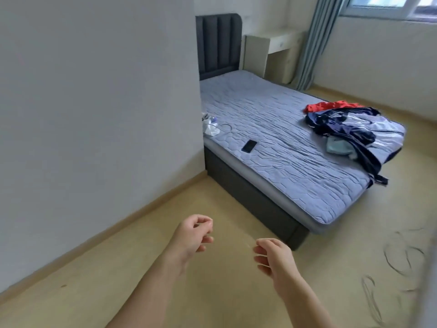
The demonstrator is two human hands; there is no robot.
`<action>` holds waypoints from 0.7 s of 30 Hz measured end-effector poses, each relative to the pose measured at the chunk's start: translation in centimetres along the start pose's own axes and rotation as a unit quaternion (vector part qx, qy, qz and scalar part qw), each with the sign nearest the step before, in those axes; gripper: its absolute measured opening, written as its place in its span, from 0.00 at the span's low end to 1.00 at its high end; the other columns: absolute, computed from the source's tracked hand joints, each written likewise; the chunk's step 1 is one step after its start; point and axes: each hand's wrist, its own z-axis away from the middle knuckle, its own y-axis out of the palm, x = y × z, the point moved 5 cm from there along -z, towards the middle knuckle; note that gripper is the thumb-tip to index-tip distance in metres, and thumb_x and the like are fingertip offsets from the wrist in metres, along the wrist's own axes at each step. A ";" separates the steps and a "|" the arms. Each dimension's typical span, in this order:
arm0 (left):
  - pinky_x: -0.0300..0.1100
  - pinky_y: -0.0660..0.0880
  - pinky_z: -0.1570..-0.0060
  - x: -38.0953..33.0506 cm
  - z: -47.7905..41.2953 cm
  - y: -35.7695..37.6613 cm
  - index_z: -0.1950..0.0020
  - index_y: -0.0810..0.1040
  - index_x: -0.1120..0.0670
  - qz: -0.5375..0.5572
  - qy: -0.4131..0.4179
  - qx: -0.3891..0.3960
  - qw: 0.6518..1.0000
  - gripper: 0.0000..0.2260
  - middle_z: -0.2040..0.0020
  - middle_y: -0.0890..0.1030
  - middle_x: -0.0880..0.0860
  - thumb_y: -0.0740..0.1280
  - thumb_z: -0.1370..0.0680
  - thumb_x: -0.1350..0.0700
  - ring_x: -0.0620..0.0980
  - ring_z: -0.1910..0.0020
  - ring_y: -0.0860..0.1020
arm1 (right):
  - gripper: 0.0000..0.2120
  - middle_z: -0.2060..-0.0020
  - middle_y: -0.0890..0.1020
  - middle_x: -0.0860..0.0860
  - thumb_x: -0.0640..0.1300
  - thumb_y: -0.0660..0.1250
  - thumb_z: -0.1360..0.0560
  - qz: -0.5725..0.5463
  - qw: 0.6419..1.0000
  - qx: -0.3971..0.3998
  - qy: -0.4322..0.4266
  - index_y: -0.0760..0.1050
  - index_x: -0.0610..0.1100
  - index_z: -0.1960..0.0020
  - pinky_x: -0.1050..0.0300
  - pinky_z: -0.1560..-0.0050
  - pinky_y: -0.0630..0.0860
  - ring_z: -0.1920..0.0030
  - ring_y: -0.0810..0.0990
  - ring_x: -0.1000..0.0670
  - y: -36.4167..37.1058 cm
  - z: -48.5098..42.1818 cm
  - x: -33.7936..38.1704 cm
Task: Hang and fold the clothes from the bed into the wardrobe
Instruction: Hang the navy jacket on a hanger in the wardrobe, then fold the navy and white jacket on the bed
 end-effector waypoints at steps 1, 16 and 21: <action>0.38 0.73 0.63 -1.0 -0.8 2.3 0.53 0.77 0.52 -0.009 0.006 0.015 1.000 0.05 0.58 0.77 0.50 0.61 0.21 0.58 0.45 0.64 0.78 | 0.05 0.66 0.78 0.48 0.39 0.63 0.24 -0.012 1.000 -0.013 -0.002 0.75 0.42 0.59 0.59 0.65 0.70 0.68 0.74 0.50 -2.1 -0.7 0.6; 0.36 0.72 0.66 -9.7 -16.2 29.5 0.54 0.75 0.51 -0.108 0.011 0.194 0.975 0.04 0.58 0.79 0.49 0.62 0.21 0.56 0.44 0.63 0.79 | 0.05 0.71 0.78 0.48 0.37 0.63 0.25 -0.111 0.979 -0.167 0.031 0.74 0.41 0.59 0.61 0.68 0.65 0.71 0.71 0.50 -22.5 -14.9 6.9; 0.36 0.73 0.66 -14.8 -23.3 38.8 0.53 0.75 0.50 -0.136 0.017 0.239 0.961 0.03 0.56 0.79 0.50 0.62 0.21 0.55 0.45 0.60 0.79 | 0.05 0.70 0.76 0.48 0.37 0.62 0.24 -0.084 0.981 -0.173 0.022 0.73 0.41 0.59 0.63 0.69 0.62 0.71 0.69 0.50 -28.2 -21.8 14.2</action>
